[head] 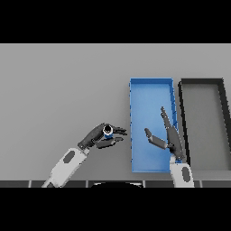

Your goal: Pick up the blue pipe and place it into the blue bin.

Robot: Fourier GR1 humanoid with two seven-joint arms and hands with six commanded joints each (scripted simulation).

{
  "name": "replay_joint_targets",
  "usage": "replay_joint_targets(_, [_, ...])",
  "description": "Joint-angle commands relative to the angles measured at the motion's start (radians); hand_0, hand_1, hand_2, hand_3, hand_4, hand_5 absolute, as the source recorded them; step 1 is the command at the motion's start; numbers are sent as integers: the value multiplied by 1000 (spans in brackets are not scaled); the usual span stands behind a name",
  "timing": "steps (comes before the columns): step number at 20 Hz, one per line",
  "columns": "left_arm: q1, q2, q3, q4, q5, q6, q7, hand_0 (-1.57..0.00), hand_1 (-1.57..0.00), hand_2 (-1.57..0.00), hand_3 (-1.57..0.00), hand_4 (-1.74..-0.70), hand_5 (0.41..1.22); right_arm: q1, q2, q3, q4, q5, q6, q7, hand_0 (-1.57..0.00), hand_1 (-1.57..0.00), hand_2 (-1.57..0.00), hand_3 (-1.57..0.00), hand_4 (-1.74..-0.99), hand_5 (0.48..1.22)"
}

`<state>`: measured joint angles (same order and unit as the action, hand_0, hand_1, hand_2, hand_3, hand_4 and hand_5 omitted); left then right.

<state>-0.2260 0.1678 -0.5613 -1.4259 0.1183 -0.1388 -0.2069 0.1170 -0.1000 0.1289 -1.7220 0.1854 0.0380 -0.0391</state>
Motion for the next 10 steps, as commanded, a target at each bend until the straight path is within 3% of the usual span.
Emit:
replay_joint_targets(1, [-11,-5,0,-21,1,4,14,-1512,-1522,-1525,-1446,-1721,1201,-8,-2,-2,11,10,-7,6,1,1,1,1,-1183,606])
replay_joint_targets(10, [-41,-21,-26,-149,-17,-3,145,-1563,-1564,-1565,-1495,-1738,1218,20,-31,-22,-5,-4,5,-48,1,1,1,1,-1133,606])
